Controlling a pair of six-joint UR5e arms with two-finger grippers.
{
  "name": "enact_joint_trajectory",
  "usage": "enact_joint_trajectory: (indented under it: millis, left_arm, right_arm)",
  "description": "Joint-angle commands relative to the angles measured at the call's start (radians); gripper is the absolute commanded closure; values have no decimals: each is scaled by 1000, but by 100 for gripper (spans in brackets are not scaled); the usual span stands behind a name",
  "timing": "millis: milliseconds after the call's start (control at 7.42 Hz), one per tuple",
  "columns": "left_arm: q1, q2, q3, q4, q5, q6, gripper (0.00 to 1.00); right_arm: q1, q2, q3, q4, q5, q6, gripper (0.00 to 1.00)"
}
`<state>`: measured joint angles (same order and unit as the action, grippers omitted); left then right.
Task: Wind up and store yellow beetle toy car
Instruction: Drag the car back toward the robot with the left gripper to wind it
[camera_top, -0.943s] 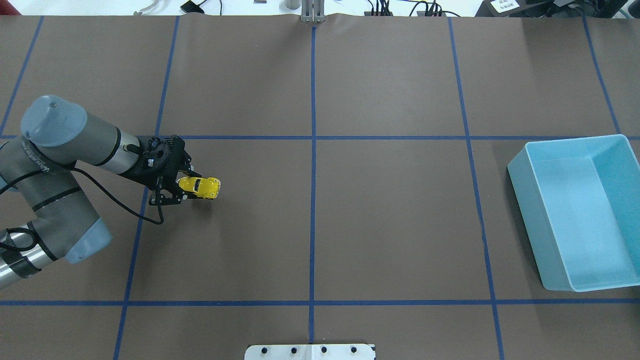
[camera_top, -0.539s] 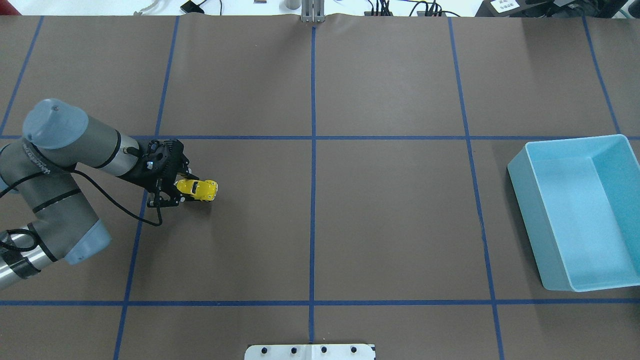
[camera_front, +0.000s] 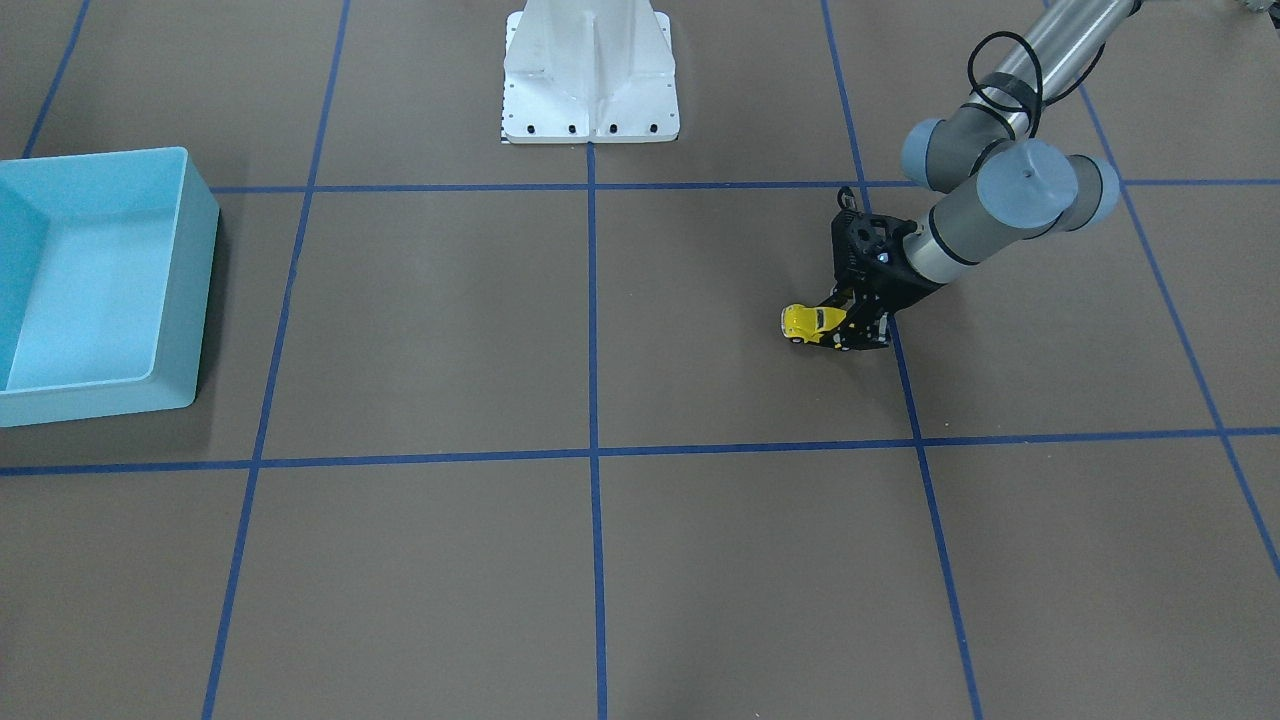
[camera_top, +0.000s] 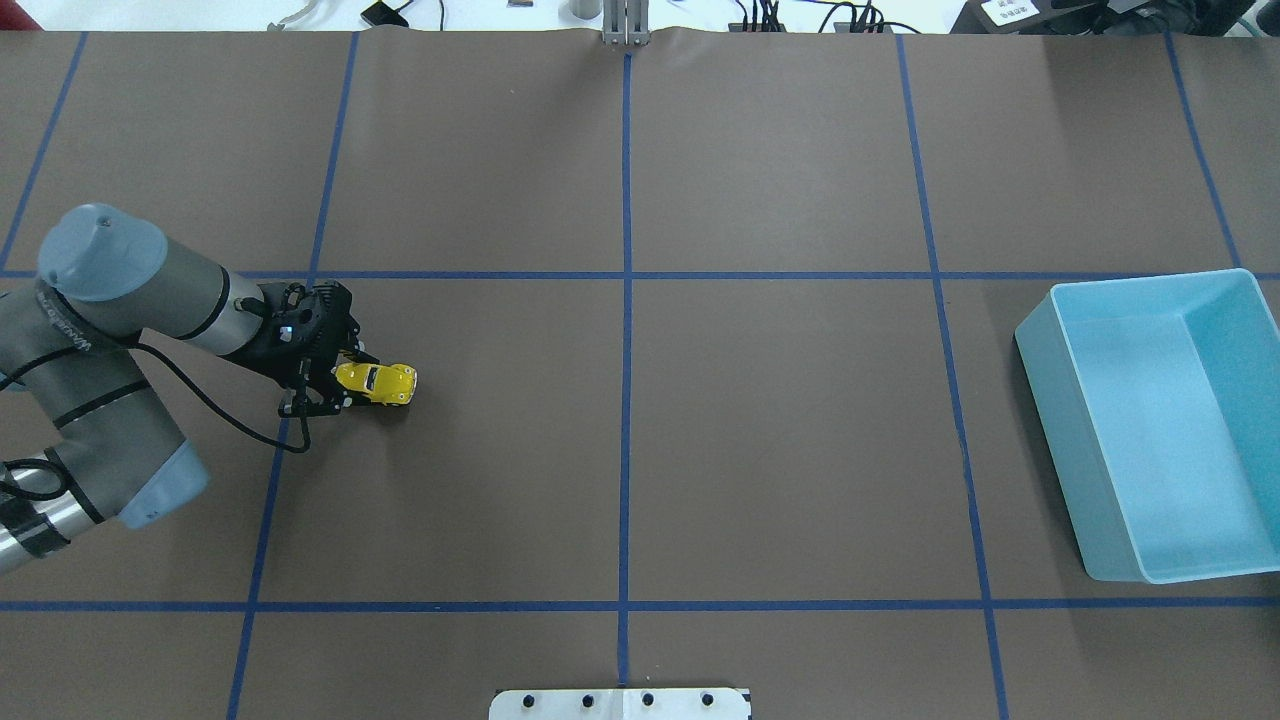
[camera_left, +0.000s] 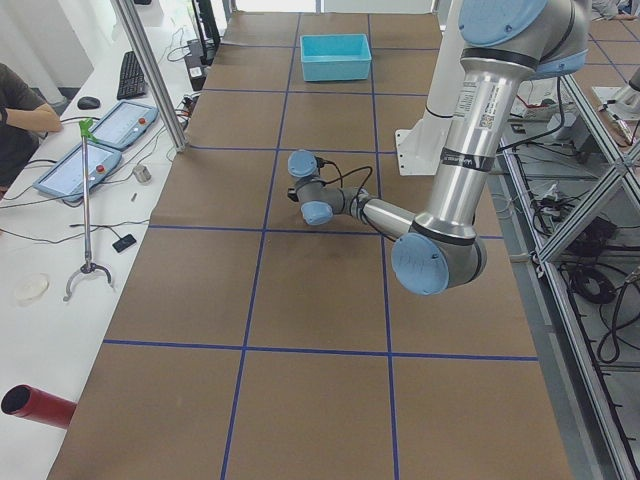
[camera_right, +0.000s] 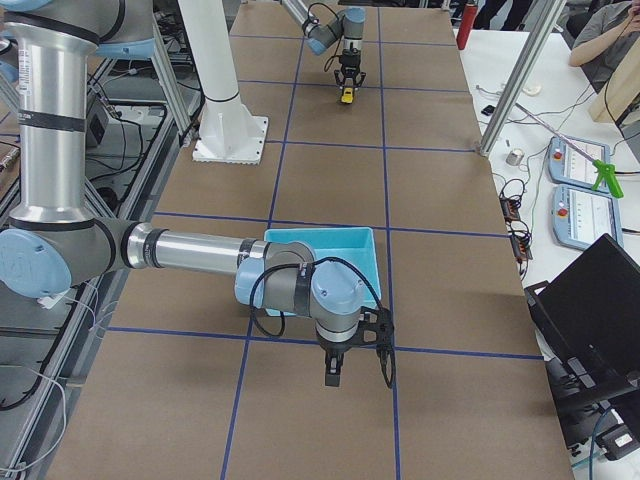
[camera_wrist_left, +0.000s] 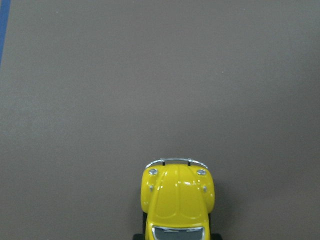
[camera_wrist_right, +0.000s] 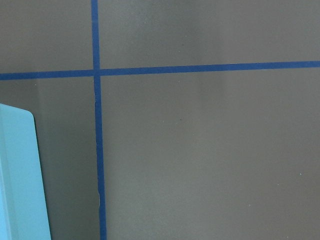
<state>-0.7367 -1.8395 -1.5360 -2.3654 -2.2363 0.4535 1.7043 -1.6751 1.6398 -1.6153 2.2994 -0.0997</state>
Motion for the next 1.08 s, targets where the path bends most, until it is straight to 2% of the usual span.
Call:
enact_joint_trajectory:
  millis: [0, 943]
  left_arm:
    - [-3, 14, 0, 0, -2, 2, 100]
    - [-26, 51, -1, -3, -8, 8, 100]
  right_arm:
    - [0, 0, 0, 0, 0, 0, 0]
    - [0, 0, 0, 0, 0, 0, 0]
